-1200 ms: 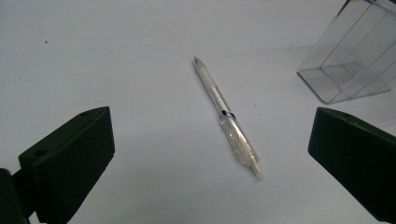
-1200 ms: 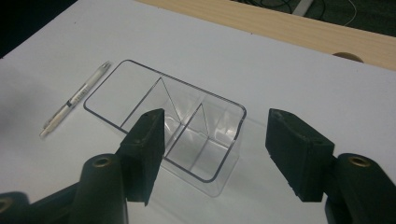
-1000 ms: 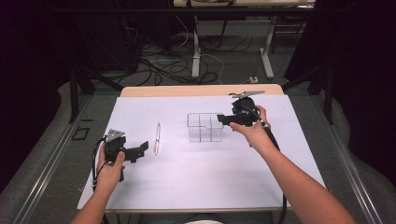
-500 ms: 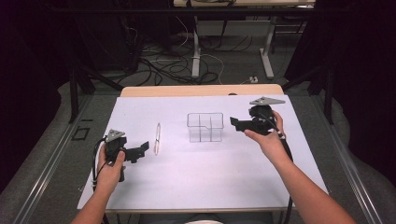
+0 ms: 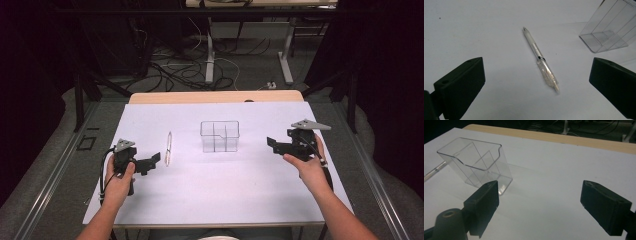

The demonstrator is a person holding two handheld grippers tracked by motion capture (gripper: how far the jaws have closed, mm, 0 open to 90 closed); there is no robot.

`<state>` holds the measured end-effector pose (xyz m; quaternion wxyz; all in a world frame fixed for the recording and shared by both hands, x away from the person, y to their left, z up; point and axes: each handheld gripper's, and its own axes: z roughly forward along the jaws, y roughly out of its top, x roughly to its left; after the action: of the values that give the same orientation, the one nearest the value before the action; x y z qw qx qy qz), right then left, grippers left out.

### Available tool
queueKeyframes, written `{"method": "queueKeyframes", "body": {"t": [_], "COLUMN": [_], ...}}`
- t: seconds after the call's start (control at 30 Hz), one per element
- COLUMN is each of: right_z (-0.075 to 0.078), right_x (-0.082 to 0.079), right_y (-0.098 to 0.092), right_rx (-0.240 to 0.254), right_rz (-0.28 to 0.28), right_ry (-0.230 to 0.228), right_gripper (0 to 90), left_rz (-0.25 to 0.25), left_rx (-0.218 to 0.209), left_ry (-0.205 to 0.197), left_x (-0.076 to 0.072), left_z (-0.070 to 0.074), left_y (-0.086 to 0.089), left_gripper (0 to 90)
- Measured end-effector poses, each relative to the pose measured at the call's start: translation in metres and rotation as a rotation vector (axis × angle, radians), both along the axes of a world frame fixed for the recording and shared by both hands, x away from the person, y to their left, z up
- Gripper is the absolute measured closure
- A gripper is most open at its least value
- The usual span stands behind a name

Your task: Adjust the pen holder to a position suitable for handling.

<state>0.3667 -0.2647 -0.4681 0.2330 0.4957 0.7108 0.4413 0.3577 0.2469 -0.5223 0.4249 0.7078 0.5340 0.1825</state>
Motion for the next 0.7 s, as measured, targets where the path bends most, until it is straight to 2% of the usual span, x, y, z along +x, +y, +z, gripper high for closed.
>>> {"method": "queueKeyframes", "body": {"t": [0.13,0.33,0.37,0.43,0.57,0.7], "right_z": [-0.010,-0.029,-0.031,-0.037,-0.043,-0.047], "right_x": [-0.007,-0.014,-0.015,-0.016,-0.015,-0.016], "right_y": [-0.013,-0.027,-0.028,-0.030,-0.031,-0.033], "right_rx": [0.019,-0.033,-0.028,-0.018,-0.030,-0.045], "right_rz": [-0.021,-0.033,-0.030,-0.033,-0.035,-0.029], "right_ry": [0.015,0.011,0.020,0.022,0.028,0.024], "right_gripper": [14.8,14.5,14.0,11.6,1.5,0.0], "left_rz": [-0.008,-0.007,-0.020,-0.010,-0.015,-0.003], "left_rx": [-0.005,-0.034,-0.021,-0.037,-0.032,-0.055], "left_ry": [0.009,0.011,0.023,0.024,0.039,0.049], "left_x": [0.000,0.001,0.002,0.002,0.002,0.003], "left_z": [0.000,-0.001,0.000,-0.001,-0.001,-0.002], "left_y": [-0.001,-0.004,-0.003,-0.006,-0.007,-0.006], "left_gripper": [0.1,0.1,0.1,0.1,0.2,1.5]}}
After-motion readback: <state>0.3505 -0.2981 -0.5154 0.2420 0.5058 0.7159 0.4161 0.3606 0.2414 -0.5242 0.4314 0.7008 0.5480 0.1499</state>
